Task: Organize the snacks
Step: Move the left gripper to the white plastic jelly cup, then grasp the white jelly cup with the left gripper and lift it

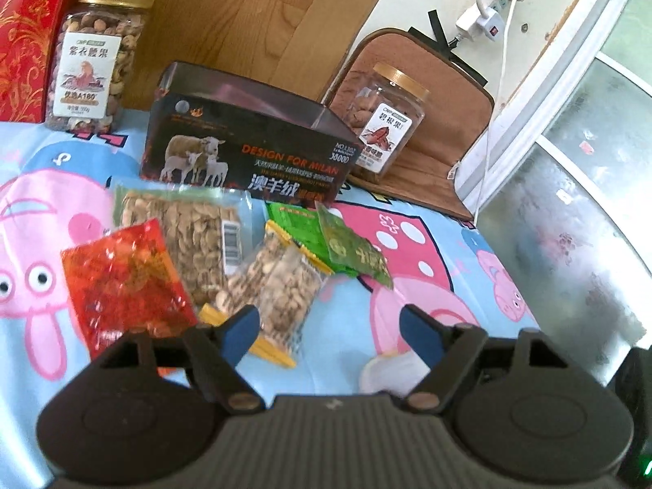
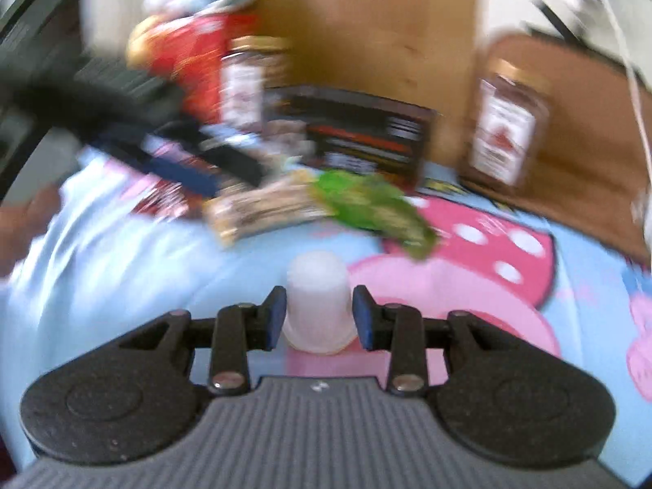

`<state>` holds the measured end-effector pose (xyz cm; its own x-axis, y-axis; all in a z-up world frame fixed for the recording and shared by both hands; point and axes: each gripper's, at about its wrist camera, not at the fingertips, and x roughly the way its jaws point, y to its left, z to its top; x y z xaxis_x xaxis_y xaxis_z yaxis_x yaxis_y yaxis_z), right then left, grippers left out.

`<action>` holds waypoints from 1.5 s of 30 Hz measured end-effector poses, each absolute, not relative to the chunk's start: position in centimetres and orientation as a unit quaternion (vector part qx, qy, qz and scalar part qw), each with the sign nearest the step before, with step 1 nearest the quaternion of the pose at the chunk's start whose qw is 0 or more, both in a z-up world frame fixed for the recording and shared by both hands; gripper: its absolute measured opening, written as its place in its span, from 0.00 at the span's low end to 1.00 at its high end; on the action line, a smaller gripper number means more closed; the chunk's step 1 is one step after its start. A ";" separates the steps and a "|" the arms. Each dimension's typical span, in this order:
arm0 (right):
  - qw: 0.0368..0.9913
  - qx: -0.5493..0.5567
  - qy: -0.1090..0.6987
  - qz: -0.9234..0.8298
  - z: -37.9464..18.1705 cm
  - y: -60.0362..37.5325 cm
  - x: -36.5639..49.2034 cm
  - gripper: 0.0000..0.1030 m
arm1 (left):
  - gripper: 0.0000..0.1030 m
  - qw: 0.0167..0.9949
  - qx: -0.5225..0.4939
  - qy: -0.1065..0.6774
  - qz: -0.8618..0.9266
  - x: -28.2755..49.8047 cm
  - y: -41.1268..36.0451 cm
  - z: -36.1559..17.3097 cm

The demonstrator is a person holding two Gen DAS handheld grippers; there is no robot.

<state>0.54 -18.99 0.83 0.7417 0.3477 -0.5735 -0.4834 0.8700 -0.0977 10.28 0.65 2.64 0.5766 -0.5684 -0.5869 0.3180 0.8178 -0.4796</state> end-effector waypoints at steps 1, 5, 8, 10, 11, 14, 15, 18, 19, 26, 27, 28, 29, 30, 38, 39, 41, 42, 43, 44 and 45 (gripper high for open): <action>0.925 -0.129 0.275 0.227 0.6 -18.4 0.3 0.40 | 0.76 0.873 -0.164 0.383 -0.254 10.0 0.9 2.7; 0.931 -0.089 0.269 0.230 0.8 -19.0 -0.3 0.57 | 0.76 0.874 -0.170 0.376 -0.257 8.4 2.0 3.0; 0.936 -0.061 0.261 0.229 1.1 -20.3 -1.7 0.59 | 0.79 0.866 -0.184 0.376 -0.274 7.5 2.3 3.0; 0.936 -0.053 0.265 0.227 0.9 -20.8 -2.5 0.59 | 0.79 0.856 -0.186 0.379 -0.298 7.0 1.9 2.9; 0.935 -0.048 0.268 0.228 0.7 -20.9 -2.8 0.59 | 0.79 0.853 -0.182 0.380 -0.309 6.7 1.4 2.8; 0.933 -0.047 0.272 0.233 0.4 -20.8 -3.5 0.59 | 0.79 0.854 -0.155 0.380 -0.319 6.6 -0.5 2.9; 0.932 -0.048 0.275 0.230 0.2 -20.8 -3.5 0.59 | 0.79 0.859 -0.140 0.379 -0.316 6.6 -1.3 3.1; 0.934 -0.051 0.290 0.201 -0.2 -20.8 -2.1 0.58 | 0.79 0.869 -0.089 0.368 -0.319 6.8 -3.7 3.4; 0.935 -0.051 0.290 0.198 -0.2 -21.0 -2.0 0.58 | 0.79 0.871 -0.075 0.367 -0.318 6.9 -4.5 3.4; 0.938 -0.067 0.280 0.191 -0.1 -20.5 -1.0 0.58 | 0.55 0.855 -0.114 0.413 -0.291 9.5 -4.0 1.3; 0.939 -0.072 0.276 0.192 -0.1 -20.3 -1.1 0.58 | 0.52 0.853 -0.130 0.414 -0.289 9.6 -3.1 1.2; 0.939 -0.075 0.274 0.195 0.0 -20.3 -1.1 0.58 | 0.52 0.854 -0.137 0.413 -0.285 9.5 -2.5 1.3; 0.938 -0.076 0.275 0.197 0.0 -20.2 -1.0 0.58 | 0.52 0.856 -0.145 0.410 -0.279 9.3 -1.5 1.3; 0.937 -0.077 0.276 0.200 0.0 -20.1 -0.9 0.58 | 0.52 0.856 -0.154 0.410 -0.274 9.2 -0.7 1.2; 0.925 -0.079 0.278 0.247 0.3 -17.4 -0.1 0.58 | 0.57 0.835 -0.266 0.410 -0.252 7.8 6.3 0.0; 0.922 -0.082 0.278 0.255 0.3 -17.0 0.0 0.58 | 0.55 0.836 -0.275 0.410 -0.239 7.8 7.1 -0.2; 0.918 -0.091 0.280 0.265 0.2 -16.0 0.3 0.58 | 0.53 0.839 -0.283 0.409 -0.217 7.7 8.4 -0.4; 0.917 -0.094 0.281 0.266 0.2 -15.6 0.4 0.58 | 0.53 0.836 -0.293 0.409 -0.219 7.8 8.9 -0.5; 0.916 -0.095 0.282 0.269 0.2 -15.2 0.5 0.58 | 0.53 0.832 -0.301 0.409 -0.221 7.7 9.3 -0.5; 0.915 -0.096 0.282 0.273 0.3 -14.9 0.6 0.58 | 0.55 0.832 -0.304 0.408 -0.222 7.7 9.4 -0.4; 0.914 -0.098 0.279 0.278 0.4 -14.6 0.7 0.58 | 0.61 0.835 -0.301 0.404 -0.222 7.7 9.3 -0.1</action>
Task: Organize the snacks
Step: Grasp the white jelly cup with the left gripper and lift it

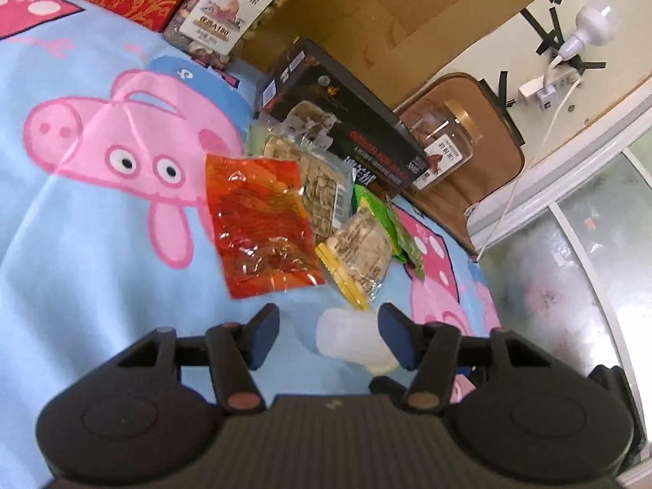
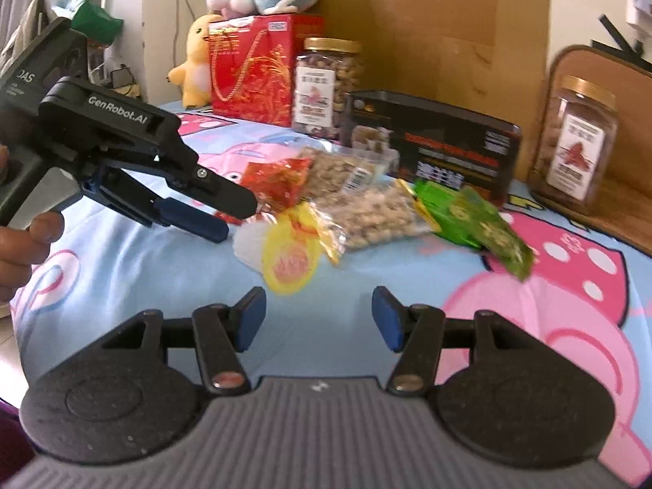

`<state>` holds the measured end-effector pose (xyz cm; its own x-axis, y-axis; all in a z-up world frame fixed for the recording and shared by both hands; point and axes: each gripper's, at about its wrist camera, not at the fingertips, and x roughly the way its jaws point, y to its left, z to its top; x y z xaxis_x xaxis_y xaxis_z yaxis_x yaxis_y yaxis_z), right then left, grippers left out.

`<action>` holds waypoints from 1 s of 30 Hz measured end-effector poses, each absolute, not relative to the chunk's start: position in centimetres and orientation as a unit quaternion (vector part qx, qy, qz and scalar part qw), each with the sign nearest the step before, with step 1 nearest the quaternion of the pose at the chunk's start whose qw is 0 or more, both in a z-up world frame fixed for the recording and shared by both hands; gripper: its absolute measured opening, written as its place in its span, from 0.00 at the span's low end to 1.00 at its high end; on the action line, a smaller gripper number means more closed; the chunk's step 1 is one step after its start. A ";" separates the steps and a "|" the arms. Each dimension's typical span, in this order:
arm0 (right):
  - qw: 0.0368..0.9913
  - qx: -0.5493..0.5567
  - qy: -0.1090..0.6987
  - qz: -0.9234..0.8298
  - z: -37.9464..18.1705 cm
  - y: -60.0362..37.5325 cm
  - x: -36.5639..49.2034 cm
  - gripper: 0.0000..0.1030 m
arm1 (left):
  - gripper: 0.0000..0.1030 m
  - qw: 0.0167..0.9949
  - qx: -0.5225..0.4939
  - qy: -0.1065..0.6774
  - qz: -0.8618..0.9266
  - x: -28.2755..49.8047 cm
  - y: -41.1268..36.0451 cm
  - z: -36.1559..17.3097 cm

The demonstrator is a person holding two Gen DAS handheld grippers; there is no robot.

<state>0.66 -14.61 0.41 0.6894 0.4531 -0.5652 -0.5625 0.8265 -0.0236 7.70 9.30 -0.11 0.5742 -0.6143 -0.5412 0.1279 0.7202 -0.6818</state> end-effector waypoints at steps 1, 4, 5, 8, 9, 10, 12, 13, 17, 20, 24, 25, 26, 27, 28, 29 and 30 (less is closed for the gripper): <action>0.914 -0.101 0.276 0.281 0.5 -14.3 0.6 0.58 | 0.66 0.838 -0.296 0.400 -0.223 7.6 9.3 0.1; 0.913 -0.106 0.264 0.292 0.8 -13.6 0.5 0.58 | 0.71 0.846 -0.275 0.395 -0.228 7.8 8.4 0.8; 0.912 -0.107 0.263 0.295 0.8 -13.4 0.7 0.58 | 0.71 0.846 -0.272 0.396 -0.230 7.6 7.9 0.8; 0.909 -0.106 0.270 0.299 0.5 -13.1 1.4 0.58 | 0.71 0.845 -0.266 0.398 -0.237 7.7 7.2 0.6; 0.907 -0.105 0.275 0.300 0.4 -12.9 1.6 0.58 | 0.71 0.844 -0.266 0.400 -0.238 7.7 7.1 0.4; 0.905 -0.103 0.283 0.301 0.1 -12.8 2.0 0.58 | 0.69 0.842 -0.268 0.403 -0.240 7.8 7.1 0.1; 0.899 -0.097 0.297 0.307 -0.3 -12.6 2.6 0.55 | 0.65 0.833 -0.276 0.409 -0.250 8.0 6.9 -0.5; 0.900 -0.095 0.293 0.309 -0.4 -12.5 2.5 0.48 | 0.59 0.833 -0.276 0.407 -0.253 8.0 6.8 -0.6; 0.902 -0.086 0.290 0.308 -0.4 -12.1 2.2 0.47 | 0.57 0.836 -0.259 0.410 -0.255 7.8 6.0 -0.4; 0.906 -0.083 0.279 0.307 0.0 -12.4 1.7 0.47 | 0.57 0.836 -0.254 0.406 -0.269 7.5 5.9 0.4; 0.918 -0.087 0.238 0.305 1.7 -12.8 1.2 0.46 | 0.57 0.847 -0.239 0.381 -0.283 8.1 5.6 2.8; 0.922 -0.083 0.228 0.303 2.3 -12.9 1.4 0.46 | 0.57 0.851 -0.235 0.374 -0.284 8.3 5.5 3.5; 0.925 -0.079 0.219 0.301 2.7 -13.0 1.9 0.46 | 0.57 0.856 -0.227 0.366 -0.286 8.9 5.3 4.3; 0.928 -0.075 0.211 0.299 3.3 -13.2 2.3 0.46 | 0.57 0.860 -0.219 0.361 -0.287 9.6 5.1 5.1; 0.930 -0.072 0.205 0.297 3.6 -13.3 2.8 0.46 | 0.57 0.863 -0.213 0.357 -0.287 10.3 5.0 5.7; 0.932 -0.070 0.200 0.294 4.1 -13.3 3.6 0.46 | 0.57 0.867 -0.207 0.352 -0.286 11.1 4.7 6.4; 0.934 -0.069 0.194 0.290 4.6 -13.4 4.4 0.46 | 0.57 0.872 -0.199 0.345 -0.285 12.2 4.5 7.1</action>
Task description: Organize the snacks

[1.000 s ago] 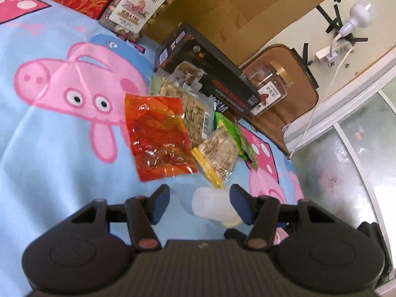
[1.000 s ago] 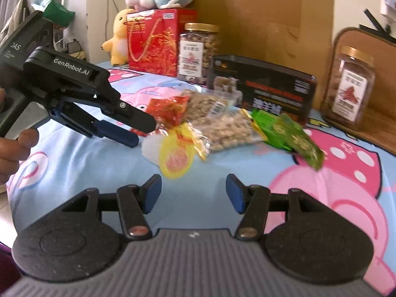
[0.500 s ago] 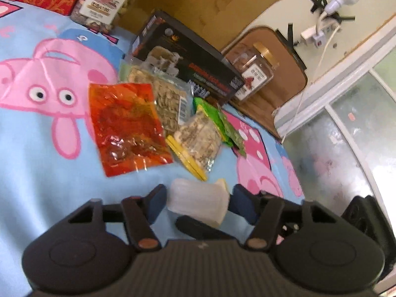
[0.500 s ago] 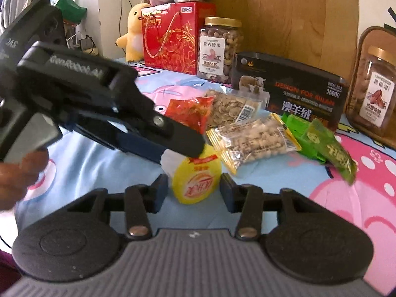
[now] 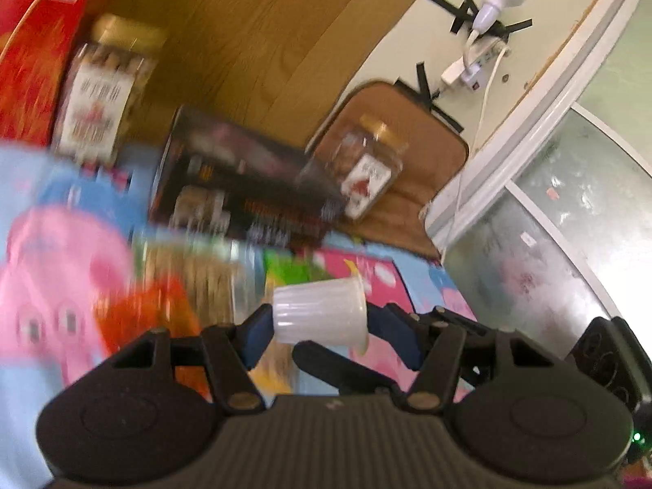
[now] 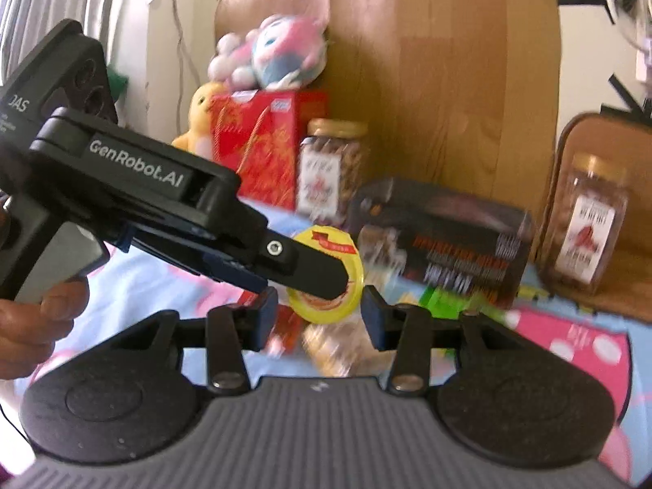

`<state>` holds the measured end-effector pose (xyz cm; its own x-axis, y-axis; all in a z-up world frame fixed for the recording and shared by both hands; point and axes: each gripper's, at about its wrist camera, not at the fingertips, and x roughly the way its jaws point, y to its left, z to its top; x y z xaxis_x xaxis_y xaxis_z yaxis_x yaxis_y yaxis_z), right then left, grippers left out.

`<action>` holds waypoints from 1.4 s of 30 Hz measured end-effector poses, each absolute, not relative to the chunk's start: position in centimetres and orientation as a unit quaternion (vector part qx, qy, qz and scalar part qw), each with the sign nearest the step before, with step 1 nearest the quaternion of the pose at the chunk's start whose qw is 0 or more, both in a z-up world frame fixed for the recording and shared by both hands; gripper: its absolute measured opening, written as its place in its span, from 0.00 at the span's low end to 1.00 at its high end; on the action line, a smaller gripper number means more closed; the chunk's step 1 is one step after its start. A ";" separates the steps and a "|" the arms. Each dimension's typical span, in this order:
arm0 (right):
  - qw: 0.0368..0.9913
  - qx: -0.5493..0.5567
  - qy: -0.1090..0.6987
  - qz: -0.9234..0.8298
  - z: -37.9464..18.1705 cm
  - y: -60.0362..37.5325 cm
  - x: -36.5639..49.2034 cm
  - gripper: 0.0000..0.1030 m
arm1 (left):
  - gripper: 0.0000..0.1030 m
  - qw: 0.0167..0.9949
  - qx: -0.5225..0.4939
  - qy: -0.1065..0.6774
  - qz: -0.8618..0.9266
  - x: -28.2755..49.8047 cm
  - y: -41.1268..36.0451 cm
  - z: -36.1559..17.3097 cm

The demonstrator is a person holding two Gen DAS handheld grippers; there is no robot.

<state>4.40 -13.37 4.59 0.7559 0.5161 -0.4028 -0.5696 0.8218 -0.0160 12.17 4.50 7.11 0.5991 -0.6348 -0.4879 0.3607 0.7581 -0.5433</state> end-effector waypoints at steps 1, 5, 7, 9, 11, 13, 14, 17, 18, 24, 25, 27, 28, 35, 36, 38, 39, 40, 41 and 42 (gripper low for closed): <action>0.937 -0.068 0.188 0.287 5.0 -13.4 5.3 0.46 | 0.57 0.875 -0.193 0.340 -0.286 13.1 4.3 7.7; 0.944 -0.051 0.181 0.272 6.6 -13.3 10.1 0.46 | 0.57 0.886 -0.185 0.325 -0.275 17.9 3.9 9.2; 0.945 -0.036 0.184 0.269 7.1 -13.1 12.9 0.46 | 0.57 0.889 -0.190 0.323 -0.264 20.2 4.0 9.4; 0.944 -0.022 0.192 0.267 7.4 -12.7 15.6 0.46 | 0.57 0.890 -0.198 0.326 -0.251 22.5 4.2 9.2; 0.944 -0.013 0.198 0.265 7.2 -12.2 17.9 0.46 | 0.57 0.890 -0.201 0.332 -0.239 24.6 4.3 8.6; 0.944 -0.017 0.203 0.261 6.8 -11.4 19.6 0.46 | 0.57 0.892 -0.196 0.340 -0.225 26.2 4.3 7.9; 0.943 -0.021 0.208 0.259 6.5 -11.1 20.5 0.47 | 0.57 0.893 -0.191 0.344 -0.218 26.9 4.3 7.4; 0.941 -0.026 0.221 0.254 5.5 -10.6 21.8 0.48 | 0.65 0.902 -0.170 0.347 -0.196 28.1 3.9 6.4; 0.941 -0.029 0.223 0.252 5.2 -10.5 22.1 0.50 | 0.65 0.907 -0.159 0.339 -0.194 28.1 3.8 6.4; 0.950 0.005 0.211 0.230 5.6 -12.8 21.3 0.52 | 0.66 0.910 -0.193 0.302 -0.210 25.6 6.6 7.8; 0.950 0.017 0.208 0.233 6.0 -13.2 20.9 0.52 | 0.70 0.910 -0.200 0.295 -0.211 24.7 7.5 8.0; 0.945 0.046 0.213 0.245 6.2 -14.3 19.5 0.52 | 0.72 0.912 -0.203 0.292 -0.204 22.3 9.3 7.6; 0.938 0.063 0.222 0.258 6.1 -15.1 18.6 0.52 | 0.72 0.914 -0.199 0.294 -0.198 21.3 10.1 7.2; 0.885 0.055 0.289 0.361 2.9 -14.1 11.3 0.51 | 0.80 0.895 -0.201 0.354 -0.183 16.0 12.9 2.0; 0.882 0.041 0.295 0.366 2.5 -13.3 10.6 0.51 | 0.82 0.891 -0.202 0.361 -0.188 15.9 12.7 1.4; 0.877 0.014 0.308 0.367 1.4 -11.8 9.4 0.51 | 0.87 0.886 -0.197 0.373 -0.193 15.9 12.0 0.3; 0.875 0.008 0.321 0.363 0.8 -11.2 9.2 0.52 | 0.86 0.893 -0.189 0.361 -0.191 15.4 11.8 0.1; 0.873 0.005 0.327 0.362 0.5 -10.8 9.2 0.52 | 0.85 0.894 -0.181 0.362 -0.190 15.0 11.6 0.1; 0.871 0.001 0.333 0.361 0.2 -10.4 9.1 0.52 | 0.68 0.893 -0.180 0.365 -0.193 14.7 11.4 0.2; 0.867 -0.002 0.344 0.360 -0.1 -10.0 9.0 0.52 | 0.47 0.882 -0.192 0.377 -0.207 14.4 11.2 0.1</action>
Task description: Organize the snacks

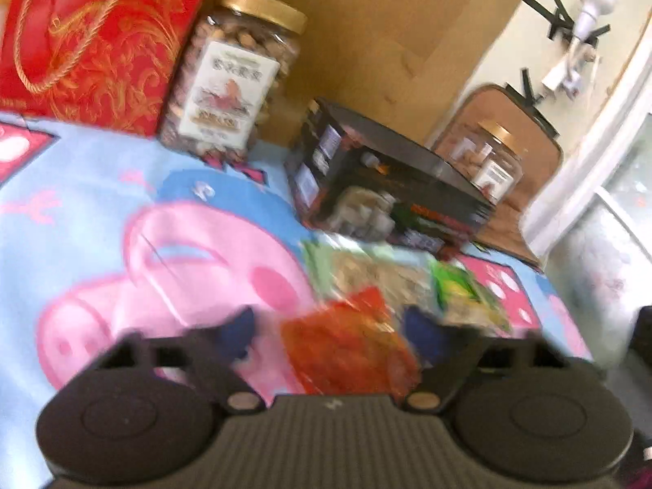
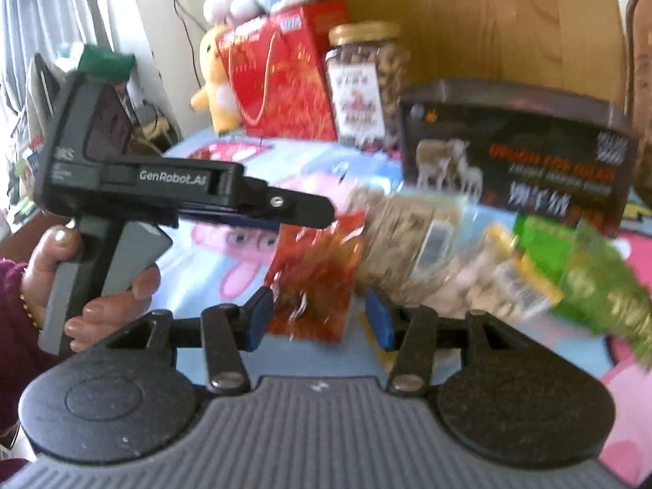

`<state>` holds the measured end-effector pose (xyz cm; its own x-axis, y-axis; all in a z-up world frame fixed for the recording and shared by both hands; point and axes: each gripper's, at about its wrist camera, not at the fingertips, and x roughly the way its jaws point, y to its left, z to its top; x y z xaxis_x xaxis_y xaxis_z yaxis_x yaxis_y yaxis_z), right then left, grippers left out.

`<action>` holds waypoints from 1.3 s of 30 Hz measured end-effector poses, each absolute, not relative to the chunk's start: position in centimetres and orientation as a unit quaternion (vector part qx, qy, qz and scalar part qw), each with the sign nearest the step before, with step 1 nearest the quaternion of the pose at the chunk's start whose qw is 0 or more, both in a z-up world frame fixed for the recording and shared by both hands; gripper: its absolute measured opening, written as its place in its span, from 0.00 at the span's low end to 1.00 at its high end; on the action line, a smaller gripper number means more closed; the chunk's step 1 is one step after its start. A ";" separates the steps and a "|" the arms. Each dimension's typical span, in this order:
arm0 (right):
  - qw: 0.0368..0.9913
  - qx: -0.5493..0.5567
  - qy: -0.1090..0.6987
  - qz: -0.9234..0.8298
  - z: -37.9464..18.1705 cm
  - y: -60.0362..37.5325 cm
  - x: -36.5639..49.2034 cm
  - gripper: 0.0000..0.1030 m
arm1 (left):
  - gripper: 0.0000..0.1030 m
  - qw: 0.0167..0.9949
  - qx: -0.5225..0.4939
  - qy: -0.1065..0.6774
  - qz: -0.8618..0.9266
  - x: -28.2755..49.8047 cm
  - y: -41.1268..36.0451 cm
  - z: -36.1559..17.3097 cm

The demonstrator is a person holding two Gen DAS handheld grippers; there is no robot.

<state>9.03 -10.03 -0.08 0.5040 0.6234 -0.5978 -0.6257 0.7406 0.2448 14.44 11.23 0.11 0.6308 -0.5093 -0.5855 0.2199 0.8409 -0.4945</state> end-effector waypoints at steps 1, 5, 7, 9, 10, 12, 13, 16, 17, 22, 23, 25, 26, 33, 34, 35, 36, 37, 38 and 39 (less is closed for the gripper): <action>0.864 -0.003 0.351 0.361 -0.3 -9.9 8.7 0.52 | 0.43 0.875 -0.202 0.385 -0.211 14.0 11.2 -0.1; 0.867 -0.020 0.342 0.362 -0.1 -10.0 6.7 0.54 | 0.26 0.875 -0.204 0.388 -0.206 10.8 11.2 -0.4; 0.871 -0.012 0.341 0.355 0.0 -10.6 6.0 0.53 | 0.25 0.871 -0.217 0.389 -0.207 9.1 11.6 -0.6; 0.876 -0.001 0.338 0.345 -0.1 -11.6 5.2 0.53 | 0.23 0.873 -0.215 0.387 -0.203 7.4 11.7 -0.5; 0.878 0.004 0.335 0.341 -0.1 -12.0 4.7 0.54 | 0.23 0.873 -0.213 0.390 -0.202 6.8 11.5 -0.5; 0.883 0.007 0.329 0.334 -0.2 -12.8 4.1 0.54 | 0.23 0.868 -0.211 0.394 -0.217 5.5 11.1 -0.4; 0.886 0.006 0.325 0.330 -0.3 -12.7 4.1 0.55 | 0.24 0.864 -0.210 0.397 -0.228 5.0 10.9 -0.4; 0.888 0.007 0.319 0.330 -0.3 -13.5 2.6 0.59 | 0.41 0.868 -0.202 0.389 -0.234 4.1 10.8 0.4; 0.889 0.007 0.317 0.329 -0.3 -13.7 2.1 0.60 | 0.45 0.878 -0.196 0.375 -0.224 4.1 11.0 1.0; 0.892 -0.018 0.307 0.331 -0.3 -12.5 0.5 0.70 | 0.58 0.902 -0.174 0.348 -0.188 7.8 11.3 2.4; 0.893 -0.029 0.308 0.327 -0.4 -11.9 0.5 0.70 | 0.58 0.900 -0.170 0.359 -0.181 8.9 11.1 2.2; 0.894 -0.041 0.311 0.321 -0.6 -11.2 0.6 0.71 | 0.53 0.888 -0.171 0.383 -0.186 10.6 10.6 1.4; 0.895 -0.047 0.309 0.319 -0.6 -10.9 0.6 0.71 | 0.49 0.882 -0.174 0.394 -0.193 11.0 10.3 0.9; 0.918 -0.109 0.279 0.261 -0.9 -10.6 1.1 0.61 | 0.14 0.880 -0.146 0.404 -0.204 8.0 8.8 0.2; 0.919 -0.101 0.281 0.256 -0.8 -11.1 1.3 0.60 | 0.14 0.877 -0.151 0.407 -0.206 7.4 9.0 0.2; 0.921 -0.090 0.283 0.253 -0.7 -11.6 1.4 0.60 | 0.14 0.874 -0.157 0.410 -0.211 6.9 9.1 0.1; 0.923 -0.081 0.283 0.248 -0.6 -12.2 1.5 0.60 | 0.18 0.871 -0.163 0.411 -0.215 6.5 9.3 0.1; 0.924 -0.076 0.283 0.245 -0.6 -12.6 1.6 0.61 | 0.25 0.869 -0.167 0.411 -0.218 6.3 9.4 0.2; 0.924 -0.071 0.284 0.245 -0.6 -12.8 1.5 0.61 | 0.30 0.868 -0.172 0.411 -0.218 6.3 9.6 0.4; 0.923 -0.063 0.287 0.249 -0.7 -13.1 1.6 0.61 | 0.44 0.868 -0.178 0.409 -0.218 6.3 9.7 0.6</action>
<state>1.56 -13.05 -0.69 0.7122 0.4228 -0.5604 -0.4950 0.8685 0.0261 6.32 9.74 0.60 0.5711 -0.5237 -0.6322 0.2335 0.8419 -0.4865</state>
